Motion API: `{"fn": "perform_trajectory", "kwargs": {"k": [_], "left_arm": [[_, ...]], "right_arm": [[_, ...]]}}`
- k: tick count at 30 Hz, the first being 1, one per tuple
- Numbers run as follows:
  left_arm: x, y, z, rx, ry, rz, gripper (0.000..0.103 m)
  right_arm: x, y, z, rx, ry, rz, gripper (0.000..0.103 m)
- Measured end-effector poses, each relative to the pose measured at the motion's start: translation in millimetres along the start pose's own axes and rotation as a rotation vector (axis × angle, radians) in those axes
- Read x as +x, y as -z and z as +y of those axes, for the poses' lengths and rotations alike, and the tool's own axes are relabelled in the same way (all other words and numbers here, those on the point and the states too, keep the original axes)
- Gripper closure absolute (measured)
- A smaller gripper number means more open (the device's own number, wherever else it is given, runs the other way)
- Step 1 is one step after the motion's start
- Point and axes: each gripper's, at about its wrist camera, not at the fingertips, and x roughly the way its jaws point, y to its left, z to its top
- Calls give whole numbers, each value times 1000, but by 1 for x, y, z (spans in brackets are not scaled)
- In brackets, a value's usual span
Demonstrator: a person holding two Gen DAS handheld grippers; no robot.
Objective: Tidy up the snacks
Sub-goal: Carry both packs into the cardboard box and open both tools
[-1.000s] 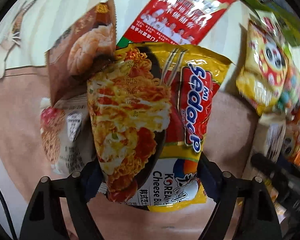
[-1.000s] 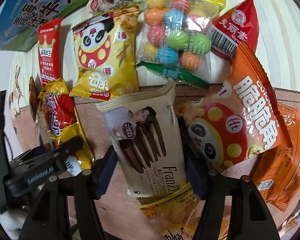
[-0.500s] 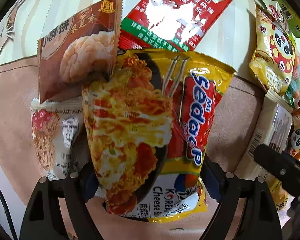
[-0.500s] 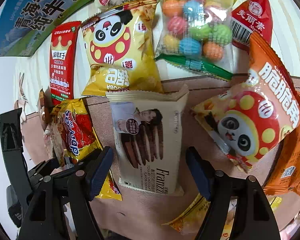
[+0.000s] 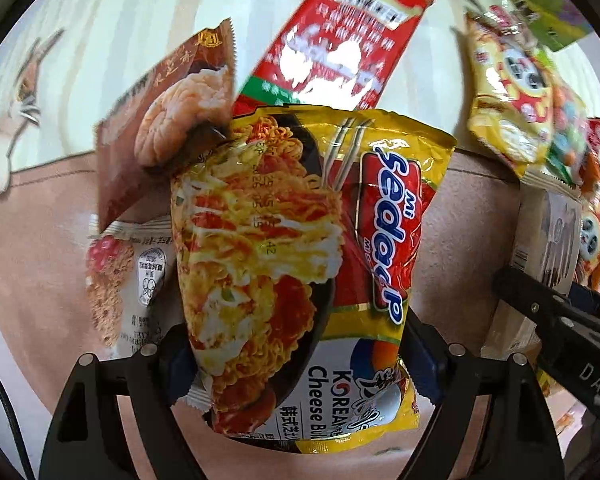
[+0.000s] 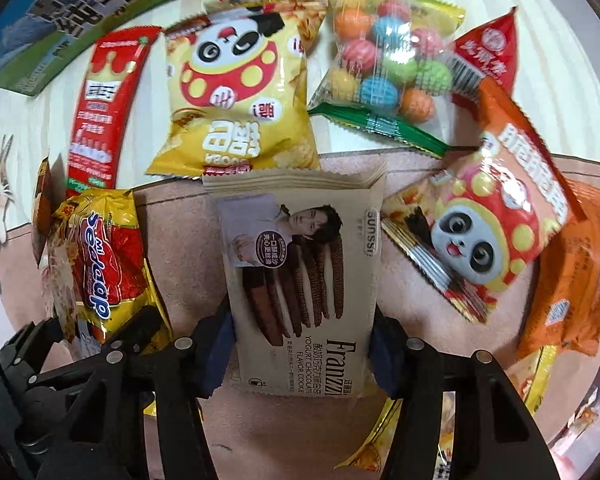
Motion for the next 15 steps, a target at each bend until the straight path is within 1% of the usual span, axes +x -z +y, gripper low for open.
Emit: {"fn": "perform_trajectory", "kwargs": {"k": [3,9,10,11,15], "left_arm": [[-18,2,6,12,24,-21,19],[-67,-7,17,58,56,-116,19],[-79,-12,20,52,70,-130,19],[-91,-19,25,45,81,-147,19],[-136,-52,40,29,132,-214,19]], "right_arm": [[-16,8,12,2,-42,-10,43],[-64,15,42,-37,-131,-79,43],[-72,14,47,-42,-149,-91,43],[-80,12,50,-37,-135,-99,43],[-119,-13,60,-55,-192,-158,43]]}}
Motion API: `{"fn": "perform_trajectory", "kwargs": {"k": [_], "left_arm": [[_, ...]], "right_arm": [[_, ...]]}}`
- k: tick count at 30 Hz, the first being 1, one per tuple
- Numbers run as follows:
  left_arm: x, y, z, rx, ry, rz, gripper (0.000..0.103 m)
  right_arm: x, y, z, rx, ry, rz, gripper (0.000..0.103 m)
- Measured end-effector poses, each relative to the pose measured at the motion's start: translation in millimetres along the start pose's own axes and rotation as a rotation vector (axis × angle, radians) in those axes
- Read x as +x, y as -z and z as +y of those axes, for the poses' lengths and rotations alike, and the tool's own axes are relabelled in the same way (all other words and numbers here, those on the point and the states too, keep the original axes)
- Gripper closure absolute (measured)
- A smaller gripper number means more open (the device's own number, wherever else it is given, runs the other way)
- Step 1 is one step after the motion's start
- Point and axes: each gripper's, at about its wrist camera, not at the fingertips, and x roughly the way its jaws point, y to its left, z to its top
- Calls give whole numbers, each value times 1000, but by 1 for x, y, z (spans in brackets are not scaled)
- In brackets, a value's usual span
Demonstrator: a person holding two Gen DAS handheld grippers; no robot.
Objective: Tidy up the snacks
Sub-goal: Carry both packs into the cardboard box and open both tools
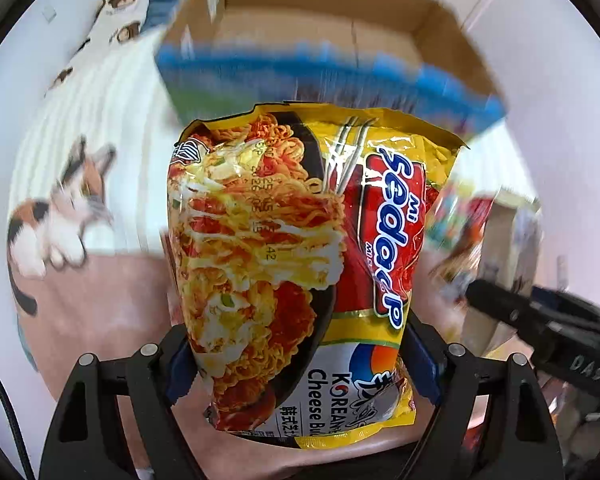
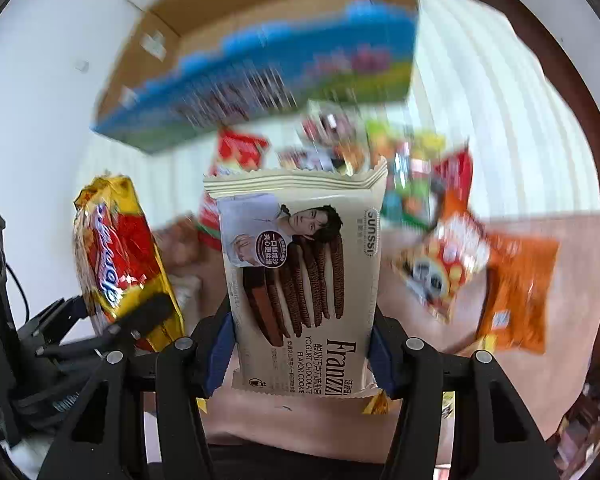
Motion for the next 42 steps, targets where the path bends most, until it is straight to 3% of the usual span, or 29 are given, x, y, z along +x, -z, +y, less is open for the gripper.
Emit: {"fn": "perform_trajectory", "kwargs": {"k": [4,5,9,14,19,22,29,31,33,42], "left_arm": [[-32,-71,10,-7,46,-80,19],[-29,-75,7,-8,54,-94,18],[-26,-142,10,9,35,-141,18],[-1,-222,11,2,33,-64,18],[58,-282,23,-12,35,45,18],[89,-302,33,-12,40,91,18],[115,-320,5,-4,38,182,18],[120,-328,4,-4,24,174,18],[120,-331,5,-1,19,164,14],[97,-334,6,-11,-17,92,12]], "right_arm": [[-37,-48,3,-14,-57,-59,43],[-43,-59,5,-20,-64,-70,43],[-49,-116,26,-51,-61,-122,43],[-24,-196,42,-92,-19,-111,43],[21,-268,30,-106,33,-67,43],[44,-292,30,-111,51,-30,43],[103,-319,9,-129,49,56,41],[115,-327,6,-126,48,64,32],[121,-331,3,-131,44,60,13],[114,-327,-5,-105,67,54,11]]}}
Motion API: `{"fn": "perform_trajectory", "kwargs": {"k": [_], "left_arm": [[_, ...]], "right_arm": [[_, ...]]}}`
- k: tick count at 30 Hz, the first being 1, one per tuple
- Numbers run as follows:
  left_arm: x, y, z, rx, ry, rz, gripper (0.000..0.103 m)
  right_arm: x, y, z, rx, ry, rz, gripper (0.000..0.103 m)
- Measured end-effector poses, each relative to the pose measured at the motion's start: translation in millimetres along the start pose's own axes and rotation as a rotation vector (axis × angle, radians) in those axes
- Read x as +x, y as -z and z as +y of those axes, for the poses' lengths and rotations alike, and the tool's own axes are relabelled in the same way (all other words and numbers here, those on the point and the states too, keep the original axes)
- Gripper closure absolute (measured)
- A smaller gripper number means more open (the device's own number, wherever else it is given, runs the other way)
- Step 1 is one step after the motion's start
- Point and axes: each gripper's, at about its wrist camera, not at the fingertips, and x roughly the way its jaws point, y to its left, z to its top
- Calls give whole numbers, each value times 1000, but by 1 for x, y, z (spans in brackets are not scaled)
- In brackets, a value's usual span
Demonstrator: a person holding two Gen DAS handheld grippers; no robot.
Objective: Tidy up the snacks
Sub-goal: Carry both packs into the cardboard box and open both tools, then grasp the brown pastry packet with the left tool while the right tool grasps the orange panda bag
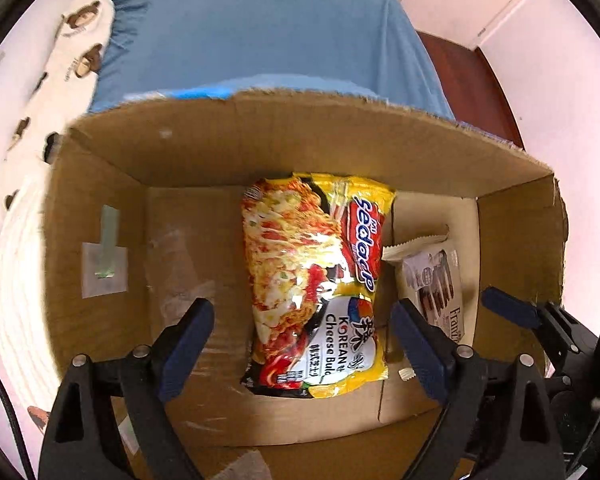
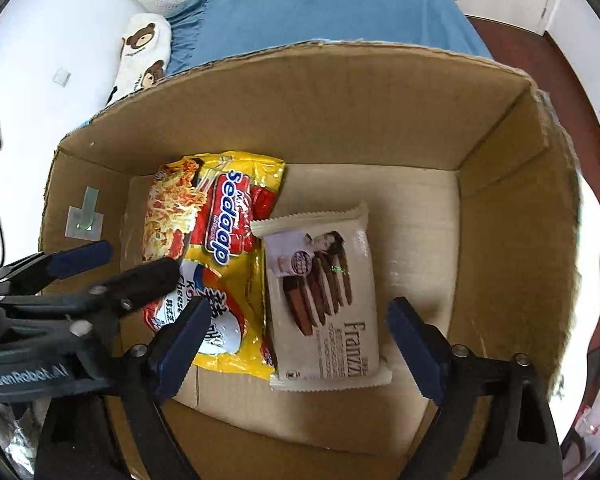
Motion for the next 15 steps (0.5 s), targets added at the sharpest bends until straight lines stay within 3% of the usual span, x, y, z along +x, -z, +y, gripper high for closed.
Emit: {"fn": "perform_trajectory", "kwargs": {"k": [6,15], "left_arm": [[-38,29,-2,-13,-39,-114,12],[-98,91,1,-27,-39,-241,12]], "right_arm": [[-35,28,-1,4,24,-52,11],[-103,82,4,2,68,-198,11]]}}
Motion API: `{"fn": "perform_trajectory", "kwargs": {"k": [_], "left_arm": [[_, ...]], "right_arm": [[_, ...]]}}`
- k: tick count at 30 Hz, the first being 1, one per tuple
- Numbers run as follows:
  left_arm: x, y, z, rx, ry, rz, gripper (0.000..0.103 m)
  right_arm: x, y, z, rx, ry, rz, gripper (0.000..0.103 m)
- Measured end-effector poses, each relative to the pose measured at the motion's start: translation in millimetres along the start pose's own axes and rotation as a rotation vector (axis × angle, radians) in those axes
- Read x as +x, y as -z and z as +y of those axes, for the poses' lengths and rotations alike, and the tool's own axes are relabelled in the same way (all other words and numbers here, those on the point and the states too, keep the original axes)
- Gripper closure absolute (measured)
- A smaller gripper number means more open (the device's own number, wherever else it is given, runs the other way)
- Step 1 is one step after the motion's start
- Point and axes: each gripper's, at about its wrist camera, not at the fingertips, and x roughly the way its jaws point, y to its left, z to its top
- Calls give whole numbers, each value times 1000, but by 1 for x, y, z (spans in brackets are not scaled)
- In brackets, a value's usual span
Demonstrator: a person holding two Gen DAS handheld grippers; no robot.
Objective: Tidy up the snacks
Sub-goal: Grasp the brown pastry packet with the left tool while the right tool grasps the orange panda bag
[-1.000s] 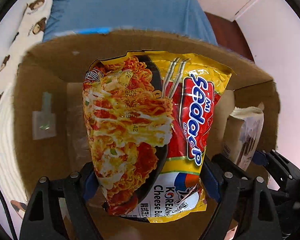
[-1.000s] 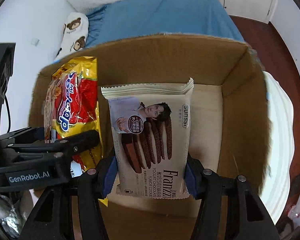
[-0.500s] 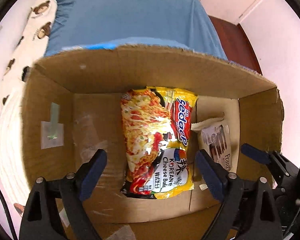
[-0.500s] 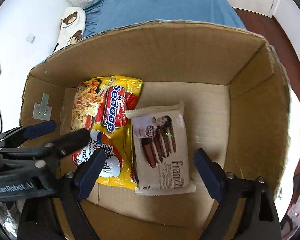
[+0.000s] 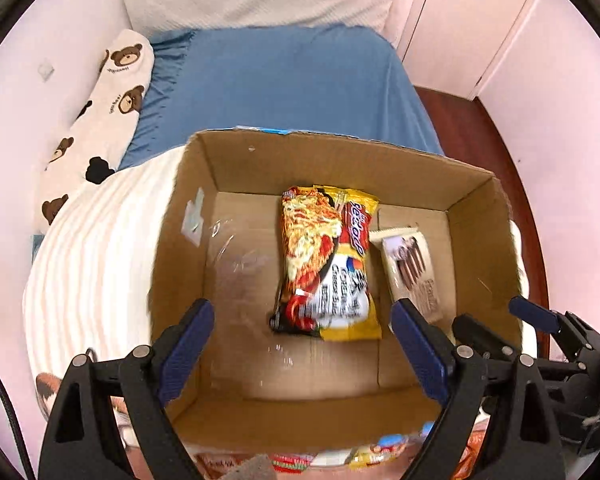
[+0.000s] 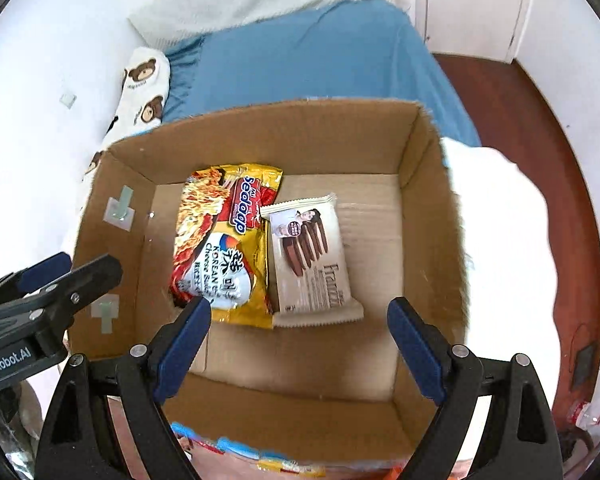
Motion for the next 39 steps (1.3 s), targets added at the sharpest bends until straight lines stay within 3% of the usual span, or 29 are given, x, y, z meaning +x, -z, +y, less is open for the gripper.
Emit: {"fn": "perform_trajectory", "kwargs": {"k": [7,14,18,24,28,33,37,39], "left_arm": [[-48,38,1,4,15,-62,12],[-74,90,6,20,-5,-87,12],[-66,132,18,17,-44,-42,12],[-13,195,47,49,-147,120,12],[26,225,50,224,-233,181,12],[72,248,31,546,-355,244,12],[105,268,14,785,-450,246,12],[113,275,7,864,-450,251,12]], "right_arm": [[-55,36,6,12,-17,-80,11],[-81,91,-3,69,-56,-78,11],[-71,132,-20,141,-76,-16,11],[-37,201,-59,277,-64,99,11],[-14,232,-86,349,-26,173,11],[0,249,-100,399,18,199,11],[8,258,-111,459,49,207,11],[15,262,-119,512,43,215,11]]}}
